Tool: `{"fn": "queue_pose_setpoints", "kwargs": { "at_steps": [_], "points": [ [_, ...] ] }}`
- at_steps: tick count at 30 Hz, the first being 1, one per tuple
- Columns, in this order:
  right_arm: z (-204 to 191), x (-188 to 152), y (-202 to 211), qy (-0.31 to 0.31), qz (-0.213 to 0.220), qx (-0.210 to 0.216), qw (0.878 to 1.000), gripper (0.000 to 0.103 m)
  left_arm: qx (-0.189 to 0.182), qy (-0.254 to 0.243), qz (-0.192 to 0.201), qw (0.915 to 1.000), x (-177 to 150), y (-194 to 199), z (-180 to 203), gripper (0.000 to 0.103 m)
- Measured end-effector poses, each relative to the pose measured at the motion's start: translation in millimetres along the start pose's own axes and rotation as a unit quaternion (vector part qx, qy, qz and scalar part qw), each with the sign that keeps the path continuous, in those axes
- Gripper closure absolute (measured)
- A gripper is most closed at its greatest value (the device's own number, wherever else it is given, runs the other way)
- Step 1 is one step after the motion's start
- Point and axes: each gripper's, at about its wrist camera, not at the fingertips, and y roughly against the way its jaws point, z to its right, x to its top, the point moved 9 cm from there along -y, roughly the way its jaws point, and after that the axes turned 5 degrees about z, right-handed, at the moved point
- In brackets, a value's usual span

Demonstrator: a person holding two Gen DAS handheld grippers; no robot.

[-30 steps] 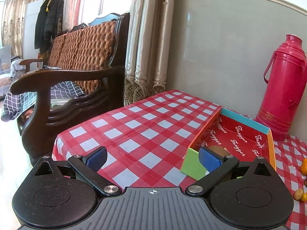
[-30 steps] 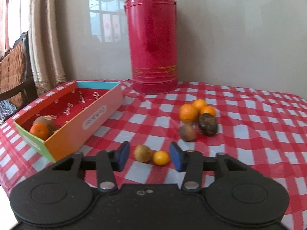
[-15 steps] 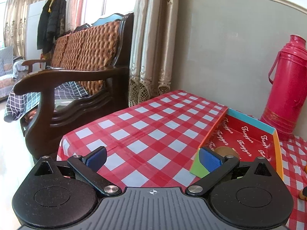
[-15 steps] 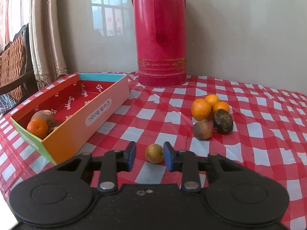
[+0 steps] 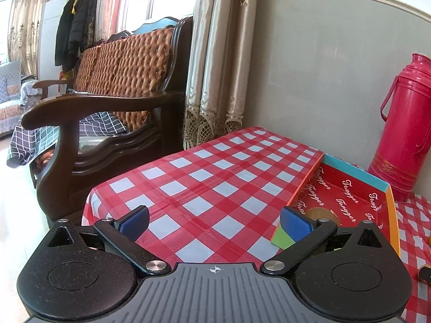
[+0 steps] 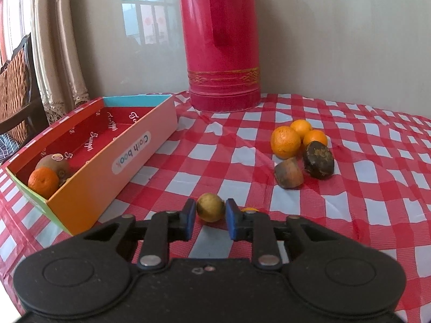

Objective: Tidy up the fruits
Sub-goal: 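Move the right tool to the small kiwi and close on it, then carry the small kiwi with the right tool into the box and release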

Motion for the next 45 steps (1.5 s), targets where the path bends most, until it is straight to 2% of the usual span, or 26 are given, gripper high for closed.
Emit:
{"fn": "queue_pose_setpoints", "kwargs": {
  "at_steps": [10,17,26,31,36,39,45],
  "points": [
    [-2,-2,-7,-0.004,-0.01,0.004,1.0,0.082,0.002,-0.005,0.001,1.0,1,0,-2,0.0],
    [-6,-2,-8,0.003,-0.01,0.009,1.0,0.086,0.004,-0.008,0.001,1.0,1,-1,-3,0.0],
    [-19,8,2,0.013,0.013,0.027,0.999,0.086,0.005,-0.006,0.0,1.0,0,-2,-6,0.0],
    [-35,23,16,0.011,0.053,0.06,0.997,0.086,0.008,-0.002,-0.001,1.0,0,-4,-9,0.0],
    [-63,38,31,0.024,0.101,0.113,0.988,0.086,0.007,-0.001,0.001,1.0,-1,-3,-8,0.0],
    [-80,39,29,0.037,0.102,0.138,0.984,0.086,0.008,-0.006,0.002,1.0,-1,-3,-8,0.0],
    [-104,37,18,0.043,0.091,0.157,0.982,0.086,0.018,-0.014,0.006,0.9997,0,-3,-16,0.0]
  ]
}}
